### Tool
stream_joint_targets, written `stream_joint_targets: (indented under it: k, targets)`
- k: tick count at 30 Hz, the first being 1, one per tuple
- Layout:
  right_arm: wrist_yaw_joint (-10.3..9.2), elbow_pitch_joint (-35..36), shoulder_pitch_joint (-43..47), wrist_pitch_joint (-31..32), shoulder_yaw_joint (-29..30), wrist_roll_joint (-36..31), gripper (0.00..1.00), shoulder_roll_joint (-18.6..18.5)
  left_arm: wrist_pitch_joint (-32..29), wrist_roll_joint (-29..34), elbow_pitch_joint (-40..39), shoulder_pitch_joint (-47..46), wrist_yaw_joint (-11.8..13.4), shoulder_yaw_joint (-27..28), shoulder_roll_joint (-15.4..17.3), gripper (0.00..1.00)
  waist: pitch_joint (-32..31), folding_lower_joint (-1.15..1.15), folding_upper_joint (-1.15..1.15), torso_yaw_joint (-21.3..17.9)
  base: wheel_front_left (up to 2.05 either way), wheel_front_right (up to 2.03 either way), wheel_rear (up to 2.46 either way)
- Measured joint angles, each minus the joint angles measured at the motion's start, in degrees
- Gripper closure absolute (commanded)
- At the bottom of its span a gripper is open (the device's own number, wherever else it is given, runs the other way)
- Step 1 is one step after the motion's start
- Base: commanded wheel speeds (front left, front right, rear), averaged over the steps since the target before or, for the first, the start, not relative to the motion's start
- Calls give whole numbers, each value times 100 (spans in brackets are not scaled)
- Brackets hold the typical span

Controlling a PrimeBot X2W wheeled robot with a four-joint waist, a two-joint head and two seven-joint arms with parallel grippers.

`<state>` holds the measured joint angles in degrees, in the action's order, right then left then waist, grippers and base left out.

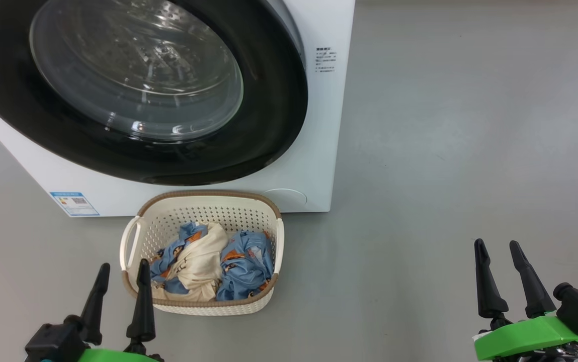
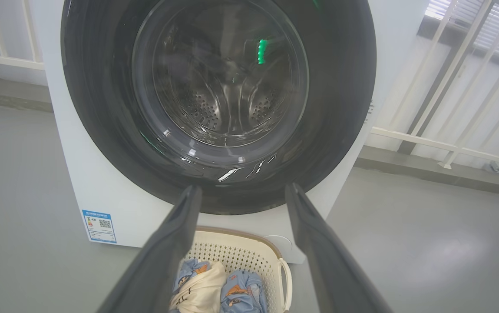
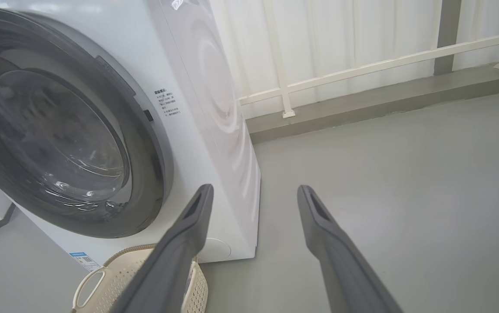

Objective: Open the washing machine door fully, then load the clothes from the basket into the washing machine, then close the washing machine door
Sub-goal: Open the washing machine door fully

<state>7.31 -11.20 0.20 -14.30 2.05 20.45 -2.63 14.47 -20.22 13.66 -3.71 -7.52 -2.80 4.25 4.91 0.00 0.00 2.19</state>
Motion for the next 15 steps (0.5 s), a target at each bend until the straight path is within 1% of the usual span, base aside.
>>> stream_joint_targets:
  k: [9,10,11,12,13,15]
  targets:
    - [0,8,-117,0,-65,0,0,13,0,-88,2,-2,0,-20,3,0,-3,0,0,23,4,4,-8]
    - [0,8,-117,0,-103,5,18,11,0,-90,2,-2,0,-26,3,0,-2,0,0,25,0,0,0]
    - [0,5,-118,0,-153,26,56,10,0,-90,2,-2,0,-32,2,0,-3,0,0,27,0,0,0]
    - [0,4,-121,0,-197,35,70,12,0,-90,2,-2,0,-35,1,0,-1,0,0,28,0,0,0]
    - [0,0,-139,0,-230,63,99,8,0,-90,2,-2,0,-35,1,0,5,0,0,28,0,0,0]
    - [0,-32,-260,0,-336,125,100,-27,0,-91,2,-2,0,-30,-2,0,19,0,0,27,0,0,0]
